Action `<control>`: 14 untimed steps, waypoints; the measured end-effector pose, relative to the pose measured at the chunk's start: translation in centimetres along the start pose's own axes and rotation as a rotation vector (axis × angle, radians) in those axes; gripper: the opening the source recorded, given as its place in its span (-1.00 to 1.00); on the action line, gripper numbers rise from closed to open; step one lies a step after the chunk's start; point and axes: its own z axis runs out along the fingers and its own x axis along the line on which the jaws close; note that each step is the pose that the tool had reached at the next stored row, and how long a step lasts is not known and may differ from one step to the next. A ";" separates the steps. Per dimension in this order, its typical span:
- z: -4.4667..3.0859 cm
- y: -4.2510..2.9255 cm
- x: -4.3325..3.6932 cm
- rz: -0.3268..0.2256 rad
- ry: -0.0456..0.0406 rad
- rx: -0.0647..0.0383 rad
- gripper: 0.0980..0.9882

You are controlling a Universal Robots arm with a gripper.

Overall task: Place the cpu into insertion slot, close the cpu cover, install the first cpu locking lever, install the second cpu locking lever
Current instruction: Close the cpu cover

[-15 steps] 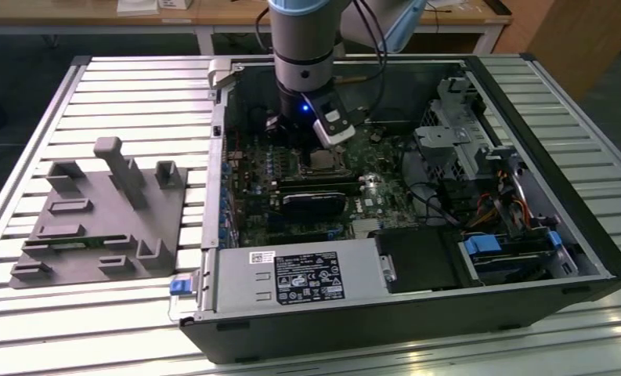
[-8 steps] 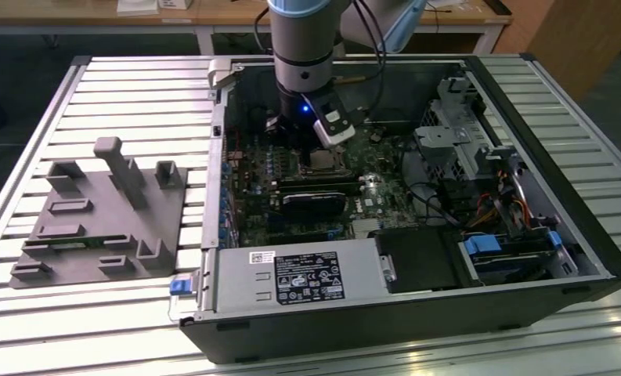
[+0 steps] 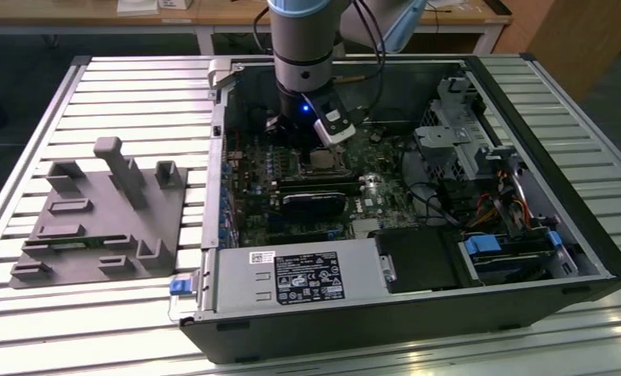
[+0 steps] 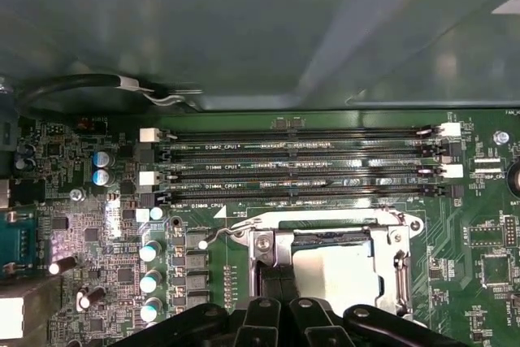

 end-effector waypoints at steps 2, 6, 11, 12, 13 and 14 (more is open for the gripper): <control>0.02 0.00 -0.06 0.000 0.0000 0.000 -0.98; 0.06 0.01 -0.24 -0.001 -0.0004 -0.001 -0.98; 0.05 0.02 -0.37 -0.001 -0.0001 0.000 -0.98; 0.00 0.02 -0.37 -0.001 -0.0002 0.000 -0.98; -0.08 0.02 -0.38 -0.001 -0.0002 0.000 -0.98; -0.21 0.03 -0.39 -0.001 -0.0001 0.000 -0.98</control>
